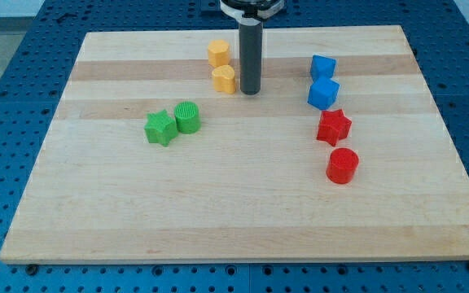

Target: Move the yellow heart closer to the yellow hexagon

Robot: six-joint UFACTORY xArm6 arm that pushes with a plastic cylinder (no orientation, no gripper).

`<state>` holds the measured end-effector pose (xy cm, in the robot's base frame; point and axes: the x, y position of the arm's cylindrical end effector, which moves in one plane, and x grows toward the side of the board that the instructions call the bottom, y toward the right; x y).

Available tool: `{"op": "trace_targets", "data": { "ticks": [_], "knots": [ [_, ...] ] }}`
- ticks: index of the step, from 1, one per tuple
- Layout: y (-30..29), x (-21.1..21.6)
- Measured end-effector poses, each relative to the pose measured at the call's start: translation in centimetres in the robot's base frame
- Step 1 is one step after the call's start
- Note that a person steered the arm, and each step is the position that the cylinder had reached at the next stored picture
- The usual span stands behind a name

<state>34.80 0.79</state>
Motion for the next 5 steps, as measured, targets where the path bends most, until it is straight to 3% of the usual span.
{"op": "trace_targets", "data": {
  "ticks": [5],
  "knots": [
    [-2.4, 0.0]
  ]
}}
